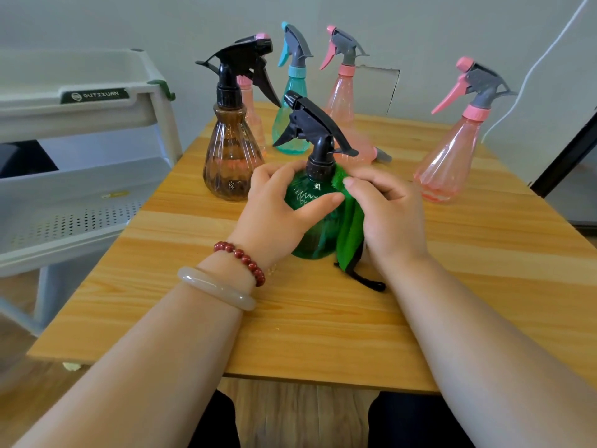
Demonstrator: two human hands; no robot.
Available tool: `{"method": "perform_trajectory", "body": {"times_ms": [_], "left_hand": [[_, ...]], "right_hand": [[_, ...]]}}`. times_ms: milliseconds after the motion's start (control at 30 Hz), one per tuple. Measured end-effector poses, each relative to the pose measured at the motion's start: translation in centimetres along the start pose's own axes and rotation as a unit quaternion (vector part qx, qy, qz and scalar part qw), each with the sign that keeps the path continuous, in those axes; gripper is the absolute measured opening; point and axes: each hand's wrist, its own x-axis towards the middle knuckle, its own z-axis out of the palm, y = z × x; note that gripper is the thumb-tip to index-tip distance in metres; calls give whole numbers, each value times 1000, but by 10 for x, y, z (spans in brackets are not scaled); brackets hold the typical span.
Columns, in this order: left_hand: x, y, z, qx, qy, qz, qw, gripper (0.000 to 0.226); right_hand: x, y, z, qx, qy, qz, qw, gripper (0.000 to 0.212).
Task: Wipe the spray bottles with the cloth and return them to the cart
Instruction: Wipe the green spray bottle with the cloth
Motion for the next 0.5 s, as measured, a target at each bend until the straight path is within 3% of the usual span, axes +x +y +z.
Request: {"method": "perform_trajectory", "body": {"times_ms": [133, 233, 333, 400, 500], "left_hand": [[-1, 1, -4, -7, 8, -1, 1000, 73], [-2, 5, -3, -71, -4, -13, 997, 48], [0, 3, 1, -82, -1, -21, 996, 33], [2, 0, 5, -40, 18, -4, 999, 37], [2, -1, 4, 25, 29, 4, 999, 60]], "right_hand": [[6, 5, 5, -18, 13, 42, 999, 26], [8, 5, 5, -27, 5, 58, 998, 29], [0, 2, 1, -32, -16, -4, 999, 27], [-3, 3, 1, -48, -14, -32, 998, 24], [2, 8, 7, -78, -26, 3, 997, 24]]}}
